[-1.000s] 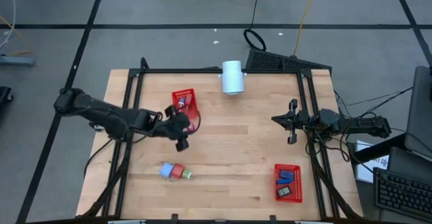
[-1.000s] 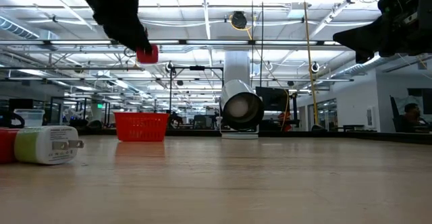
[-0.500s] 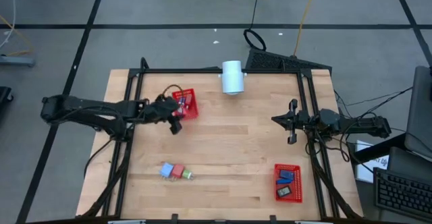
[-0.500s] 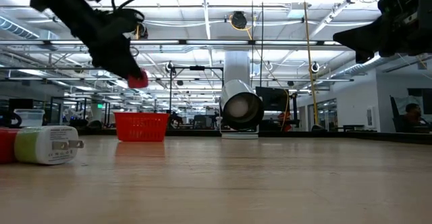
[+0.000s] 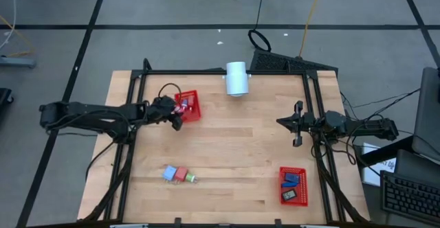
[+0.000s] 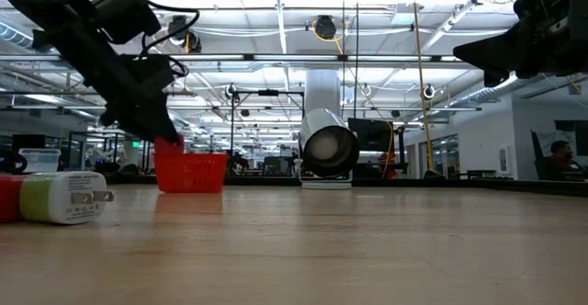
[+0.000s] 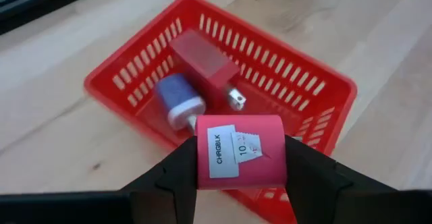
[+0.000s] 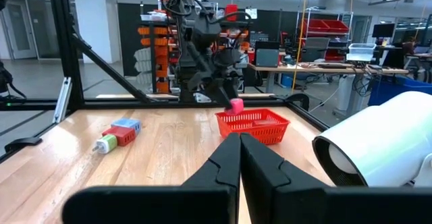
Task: Pick & Place Office items
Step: Put the pink charger adapter into the top red bin, then put the green charger adapter into the top red bin
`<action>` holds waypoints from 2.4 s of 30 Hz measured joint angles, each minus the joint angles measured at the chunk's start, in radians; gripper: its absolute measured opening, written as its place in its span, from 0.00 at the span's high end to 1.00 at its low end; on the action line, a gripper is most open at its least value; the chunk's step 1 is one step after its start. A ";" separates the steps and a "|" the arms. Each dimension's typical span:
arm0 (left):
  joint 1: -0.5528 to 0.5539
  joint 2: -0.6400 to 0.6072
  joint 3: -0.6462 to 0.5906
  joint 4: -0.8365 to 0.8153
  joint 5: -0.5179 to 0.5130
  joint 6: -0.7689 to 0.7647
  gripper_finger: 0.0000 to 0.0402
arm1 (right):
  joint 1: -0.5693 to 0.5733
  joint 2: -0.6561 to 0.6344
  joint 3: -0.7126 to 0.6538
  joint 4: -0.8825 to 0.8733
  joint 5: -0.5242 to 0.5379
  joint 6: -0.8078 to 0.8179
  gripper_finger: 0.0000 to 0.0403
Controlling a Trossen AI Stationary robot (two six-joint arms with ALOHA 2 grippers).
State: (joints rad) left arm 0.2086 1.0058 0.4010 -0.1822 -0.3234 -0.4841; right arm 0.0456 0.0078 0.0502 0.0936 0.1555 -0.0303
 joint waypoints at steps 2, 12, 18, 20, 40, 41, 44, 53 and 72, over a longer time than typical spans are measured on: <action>0.001 0.018 0.000 0.023 0.001 0.000 0.56 | 0.000 0.000 0.000 0.000 0.000 0.000 1.00; 0.014 0.109 0.000 0.102 0.011 0.043 0.55 | 0.000 0.000 0.000 0.000 0.000 0.000 1.00; 0.039 0.146 0.000 0.110 0.011 0.027 0.55 | 0.000 0.000 0.000 0.000 0.000 0.000 1.00; 0.041 0.158 0.000 0.109 0.011 0.015 0.52 | 0.000 0.000 0.000 0.000 0.000 0.000 1.00; 0.040 0.168 0.000 0.134 0.035 -0.001 0.67 | 0.000 0.000 0.000 0.000 0.000 0.000 1.00; 0.040 0.164 0.000 0.135 0.042 0.009 0.67 | 0.000 0.000 0.000 0.000 0.000 0.000 1.00; 0.039 0.153 0.000 0.134 0.065 0.014 0.67 | 0.000 0.000 0.000 0.000 0.000 0.000 1.00; 0.039 0.093 0.000 0.133 0.065 0.013 0.67 | 0.000 0.000 0.000 0.000 0.000 0.000 1.00; 0.038 -0.176 0.000 0.135 0.327 -0.097 0.67 | 0.000 0.000 0.000 0.000 0.000 0.000 1.00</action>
State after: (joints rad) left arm 0.2470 0.8299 0.4011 -0.0467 0.0033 -0.5812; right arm 0.0459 0.0082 0.0502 0.0937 0.1555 -0.0303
